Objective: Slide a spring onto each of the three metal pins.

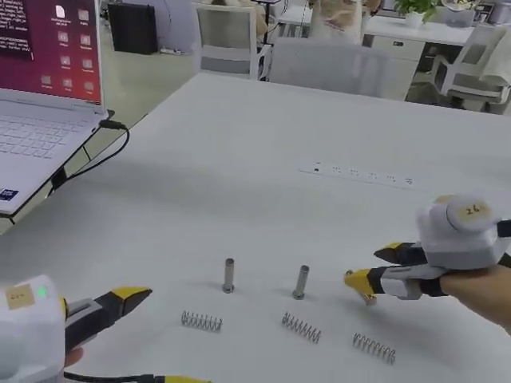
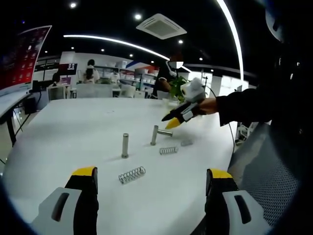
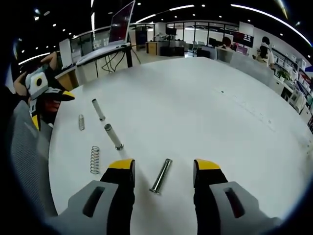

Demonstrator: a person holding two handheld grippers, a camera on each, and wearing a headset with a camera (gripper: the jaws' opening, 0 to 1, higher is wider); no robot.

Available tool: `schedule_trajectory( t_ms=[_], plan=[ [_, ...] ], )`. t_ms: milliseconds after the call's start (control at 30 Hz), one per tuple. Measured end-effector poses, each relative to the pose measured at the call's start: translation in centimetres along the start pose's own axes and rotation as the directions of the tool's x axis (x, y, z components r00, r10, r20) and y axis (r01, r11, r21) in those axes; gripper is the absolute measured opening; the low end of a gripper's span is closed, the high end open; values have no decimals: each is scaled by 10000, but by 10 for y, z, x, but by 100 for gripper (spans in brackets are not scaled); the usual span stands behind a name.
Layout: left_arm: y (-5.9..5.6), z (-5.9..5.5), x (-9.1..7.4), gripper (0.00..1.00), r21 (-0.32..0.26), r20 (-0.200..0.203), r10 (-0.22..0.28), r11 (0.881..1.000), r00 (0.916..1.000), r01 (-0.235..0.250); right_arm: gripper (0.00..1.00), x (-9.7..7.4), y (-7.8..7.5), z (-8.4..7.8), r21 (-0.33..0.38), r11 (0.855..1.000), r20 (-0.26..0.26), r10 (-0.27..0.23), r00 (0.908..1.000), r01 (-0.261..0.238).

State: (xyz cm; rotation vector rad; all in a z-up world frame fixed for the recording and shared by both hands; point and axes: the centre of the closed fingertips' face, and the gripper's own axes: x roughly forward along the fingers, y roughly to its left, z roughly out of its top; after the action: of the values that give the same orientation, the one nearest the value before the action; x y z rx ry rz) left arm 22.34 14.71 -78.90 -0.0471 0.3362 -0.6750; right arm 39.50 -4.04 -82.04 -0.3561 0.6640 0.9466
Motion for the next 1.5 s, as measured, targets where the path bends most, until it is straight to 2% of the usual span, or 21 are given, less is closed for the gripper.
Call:
schedule_trajectory(
  t_ms=[267,433,667,800,1167,1500],
  plan=[
    [0,0,0,88,-5,12,22,10000,10000,-22,37,11,-2,-5,38,9998,-586,-169,9981,172],
    [0,0,0,88,-9,41,16,10000,10000,-16,29,15,-6,-7,-24,9992,-927,-405,9949,404],
    [-1,1,1,88,-7,50,-46,10000,10000,46,21,20,-6,-10,169,9987,-1311,-457,9903,483],
    [-2,1,1,88,-6,49,-77,10000,10000,77,18,23,-8,-14,363,9976,-1596,-532,9857,597],
    [-3,1,2,87,12,57,-173,9998,9998,173,14,27,-9,-15,484,9962,-1819,-622,9814,721],
    [-3,1,2,87,-20,88,-179,9998,9998,179,10,31,-9,-17,623,9941,-2156,-734,9737,887]
  ],
)
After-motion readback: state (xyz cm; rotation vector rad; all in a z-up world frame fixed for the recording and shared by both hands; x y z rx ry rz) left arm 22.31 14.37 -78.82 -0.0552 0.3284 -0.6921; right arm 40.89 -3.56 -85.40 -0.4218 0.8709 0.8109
